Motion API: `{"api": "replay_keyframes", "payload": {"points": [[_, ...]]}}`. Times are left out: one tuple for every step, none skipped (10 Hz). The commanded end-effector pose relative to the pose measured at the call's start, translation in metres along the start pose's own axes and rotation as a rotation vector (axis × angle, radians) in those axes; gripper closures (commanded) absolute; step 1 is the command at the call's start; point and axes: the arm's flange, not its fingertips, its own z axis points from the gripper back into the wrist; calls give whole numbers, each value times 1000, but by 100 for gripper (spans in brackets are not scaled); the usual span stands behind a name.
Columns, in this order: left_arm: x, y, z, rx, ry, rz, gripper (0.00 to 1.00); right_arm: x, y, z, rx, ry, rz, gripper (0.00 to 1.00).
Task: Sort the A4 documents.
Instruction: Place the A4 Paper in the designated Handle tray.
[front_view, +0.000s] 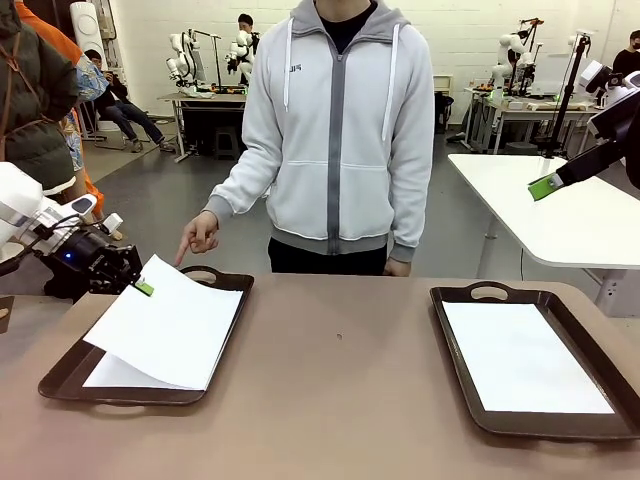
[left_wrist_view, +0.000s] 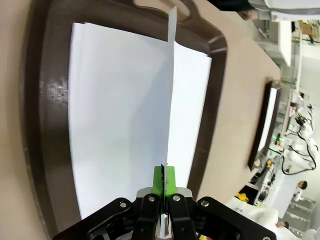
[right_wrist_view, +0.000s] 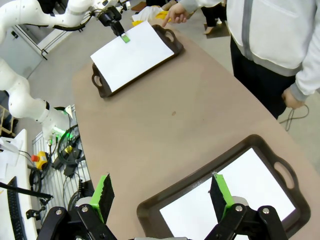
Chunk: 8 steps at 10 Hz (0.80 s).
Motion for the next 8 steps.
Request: {"api": "replay_keyframes", "payload": {"points": [[-9, -3, 4, 90, -23, 39, 99, 0, 1, -1, 1, 9, 5, 0], [-9, 0, 4, 100, -18, 43, 99, 0, 1, -1, 1, 9, 5, 0], [-10, 1, 1, 102, -14, 41, 99, 0, 1, -1, 1, 9, 5, 0], [-9, 1, -3, 106, -9, 40, 99, 0, 1, -1, 1, 9, 5, 0], [-9, 1, -7, 106, -2, 35, 99, 0, 1, -1, 1, 9, 5, 0], [-8, 1, -10, 112, 7, 28, 99, 0, 1, -1, 1, 9, 5, 0], [-5, -2, -12, 115, 15, 19, 99, 0, 1, -1, 1, 9, 5, 0], [-2, -3, -14, 119, 17, 11, 99, 0, 1, -1, 1, 9, 5, 0]]}}
